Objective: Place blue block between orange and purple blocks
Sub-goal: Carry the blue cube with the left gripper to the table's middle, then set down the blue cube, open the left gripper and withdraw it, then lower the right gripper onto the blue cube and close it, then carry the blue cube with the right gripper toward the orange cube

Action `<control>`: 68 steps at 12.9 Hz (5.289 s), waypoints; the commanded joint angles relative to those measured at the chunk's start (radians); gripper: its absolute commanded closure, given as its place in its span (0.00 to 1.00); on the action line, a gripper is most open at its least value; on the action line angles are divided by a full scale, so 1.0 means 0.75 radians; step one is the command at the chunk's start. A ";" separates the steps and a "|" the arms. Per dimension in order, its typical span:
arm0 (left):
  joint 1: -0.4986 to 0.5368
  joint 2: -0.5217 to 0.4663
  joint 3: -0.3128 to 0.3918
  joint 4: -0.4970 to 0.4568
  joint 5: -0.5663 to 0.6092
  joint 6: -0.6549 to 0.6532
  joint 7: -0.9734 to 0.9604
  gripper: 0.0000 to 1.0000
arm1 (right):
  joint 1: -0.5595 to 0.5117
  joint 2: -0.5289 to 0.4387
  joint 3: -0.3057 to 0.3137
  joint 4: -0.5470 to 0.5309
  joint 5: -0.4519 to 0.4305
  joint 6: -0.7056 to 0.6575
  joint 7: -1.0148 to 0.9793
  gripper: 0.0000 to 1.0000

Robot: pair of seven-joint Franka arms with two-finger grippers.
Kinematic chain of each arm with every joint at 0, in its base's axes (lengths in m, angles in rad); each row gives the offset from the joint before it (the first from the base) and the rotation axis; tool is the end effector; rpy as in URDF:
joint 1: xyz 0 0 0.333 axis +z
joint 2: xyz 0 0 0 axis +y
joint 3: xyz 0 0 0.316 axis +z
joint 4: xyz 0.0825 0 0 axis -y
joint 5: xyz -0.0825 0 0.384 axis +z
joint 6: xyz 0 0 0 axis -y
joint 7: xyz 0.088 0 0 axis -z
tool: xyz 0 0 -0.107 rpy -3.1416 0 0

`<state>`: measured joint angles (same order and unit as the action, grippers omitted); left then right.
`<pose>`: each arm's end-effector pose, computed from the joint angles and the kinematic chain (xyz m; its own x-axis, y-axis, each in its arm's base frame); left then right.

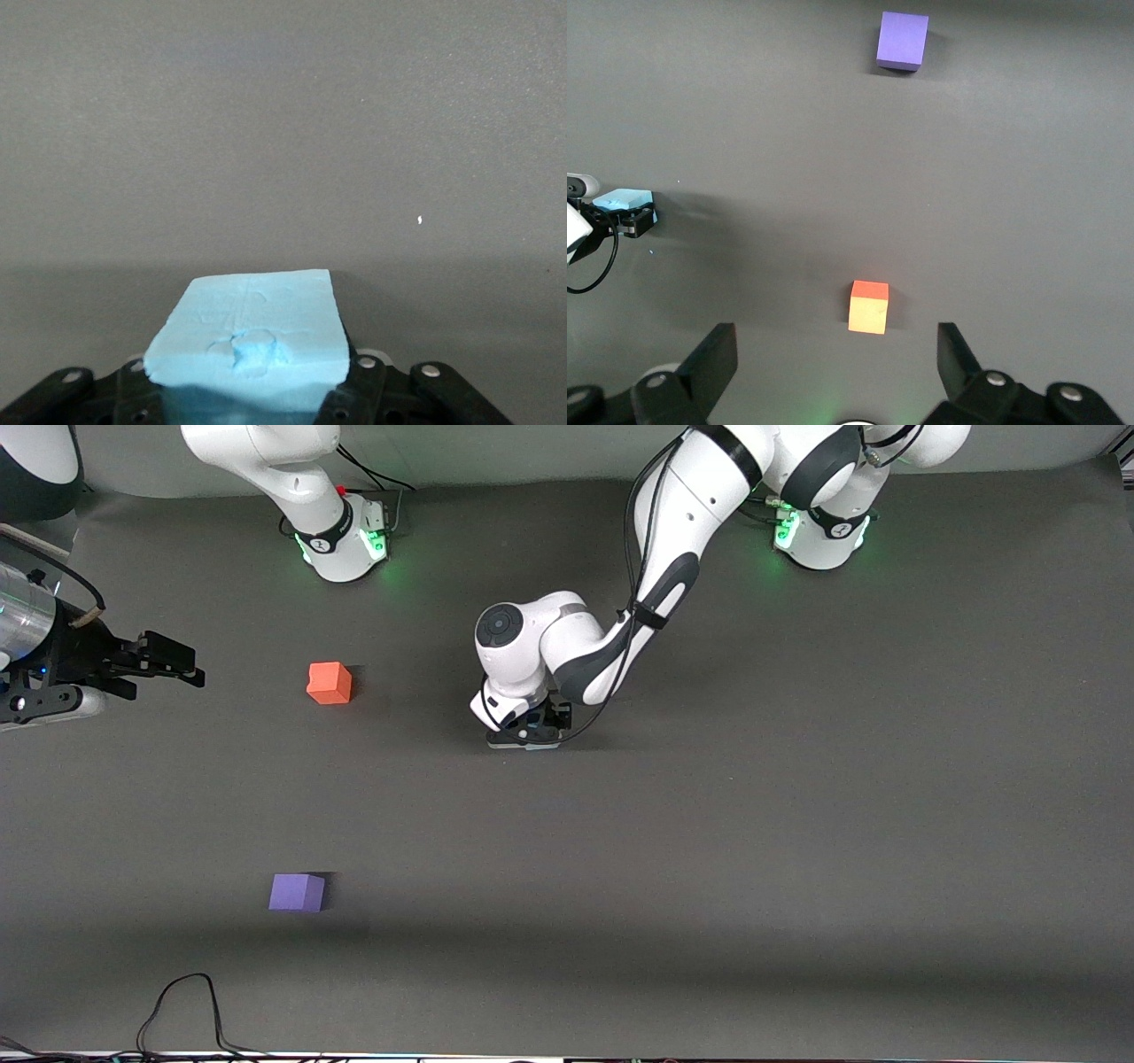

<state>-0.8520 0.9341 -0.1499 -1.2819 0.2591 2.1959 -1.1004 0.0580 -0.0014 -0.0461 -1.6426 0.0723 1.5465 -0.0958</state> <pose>0.4325 -0.6090 0.1857 0.9973 0.0033 0.0729 0.0071 -0.9987 -0.0507 0.5483 0.0144 0.5898 0.9902 0.1089 -0.0872 0.1020 -0.9915 -0.0808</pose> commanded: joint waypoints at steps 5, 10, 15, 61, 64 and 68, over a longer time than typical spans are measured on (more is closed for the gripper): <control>0.031 -0.036 0.016 0.050 0.015 -0.028 -0.016 0.00 | 0.023 -0.017 -0.002 -0.011 0.002 -0.011 -0.024 0.00; 0.432 -0.326 -0.121 0.032 -0.226 -0.326 0.294 0.00 | 0.047 -0.011 -0.002 -0.013 0.002 -0.011 -0.024 0.00; 0.914 -0.636 -0.119 -0.185 -0.376 -0.555 0.810 0.00 | 0.276 -0.025 0.002 -0.007 0.006 -0.015 0.159 0.00; 1.052 -1.233 0.257 -0.416 -0.321 -0.862 1.590 0.00 | 0.968 0.423 -0.231 0.409 0.081 0.136 0.905 0.82; 1.052 -1.231 0.257 -0.408 -0.321 -0.864 1.584 0.00 | 0.862 0.387 -0.231 0.537 0.102 -0.018 0.832 0.82; 1.054 -1.233 0.257 -0.408 -0.325 -0.864 1.559 0.00 | 0.782 0.305 -0.372 0.480 0.096 -0.070 0.633 0.82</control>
<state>-0.0458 0.0336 0.0284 -1.5744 0.0187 1.5456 0.0716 0.6796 0.2510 -0.2869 -1.2692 0.1270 1.5104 0.4481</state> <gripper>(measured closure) 0.000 0.396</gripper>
